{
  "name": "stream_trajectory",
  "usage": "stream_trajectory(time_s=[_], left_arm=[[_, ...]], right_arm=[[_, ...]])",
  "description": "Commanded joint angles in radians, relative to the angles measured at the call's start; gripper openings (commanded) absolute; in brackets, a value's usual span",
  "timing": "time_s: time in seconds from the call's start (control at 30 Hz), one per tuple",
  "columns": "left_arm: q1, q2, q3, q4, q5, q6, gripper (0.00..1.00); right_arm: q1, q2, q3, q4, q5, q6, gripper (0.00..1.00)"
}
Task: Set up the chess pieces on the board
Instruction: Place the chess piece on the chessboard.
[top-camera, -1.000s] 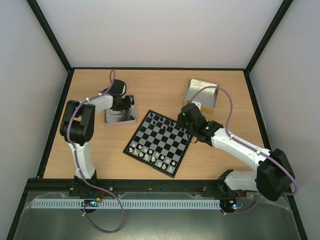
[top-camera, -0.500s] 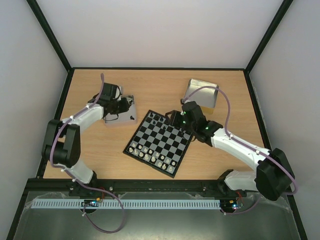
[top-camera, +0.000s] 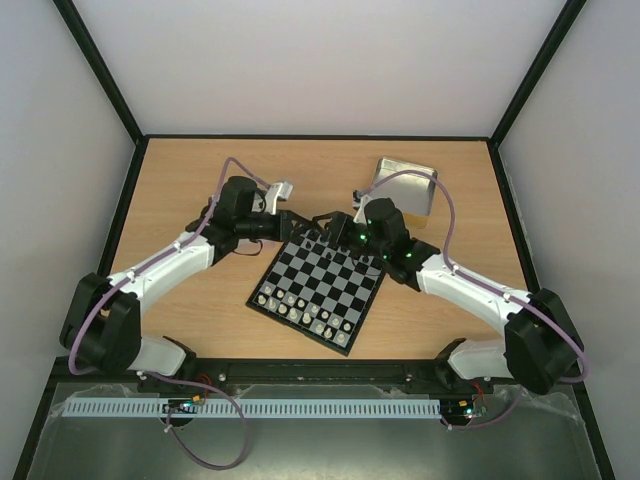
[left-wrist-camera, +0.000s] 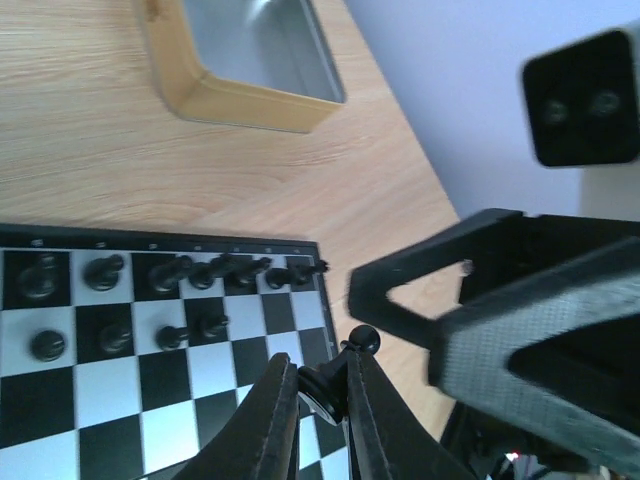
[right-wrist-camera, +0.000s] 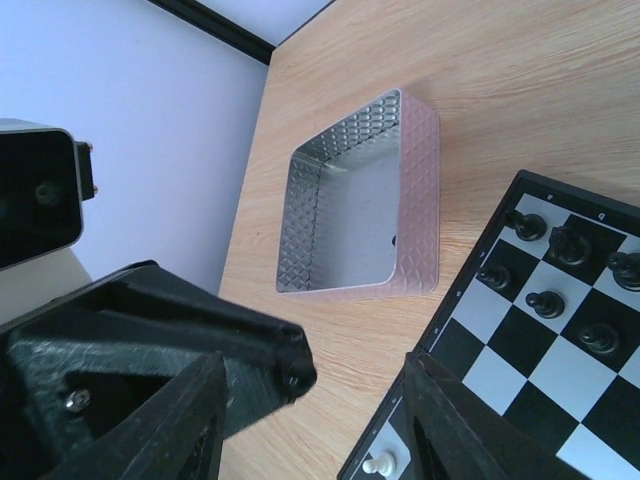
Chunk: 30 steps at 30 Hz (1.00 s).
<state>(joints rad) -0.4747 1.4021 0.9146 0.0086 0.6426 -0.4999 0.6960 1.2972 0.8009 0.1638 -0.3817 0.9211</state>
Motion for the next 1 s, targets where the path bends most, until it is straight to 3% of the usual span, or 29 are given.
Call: stream_trajectory(time_s=[0.0,0.33,0.7,0.97], left_arm=[[-0.02,-0.007,-0.012,0.088,0.109,0.002,0.1],[-0.024,0.0,-0.006,0.12,0.16,-0.002,0.1],[-0.024,-0.003,-0.014,0.181,0.194,-0.05,0.11],[-0.024,-0.007,-0.015,0.206,0.195,-0.079,0.16]], right_arm=[[0.005,0.007,-0.026,0.076,-0.009,0.026,0.45],[-0.002,-0.028,-0.081,0.16,-0.017,0.056,0.24],[-0.003,-0.043,-0.118,0.249,-0.068,0.13,0.11],[-0.005,-0.074,-0.119,0.225,-0.018,0.112,0.02]])
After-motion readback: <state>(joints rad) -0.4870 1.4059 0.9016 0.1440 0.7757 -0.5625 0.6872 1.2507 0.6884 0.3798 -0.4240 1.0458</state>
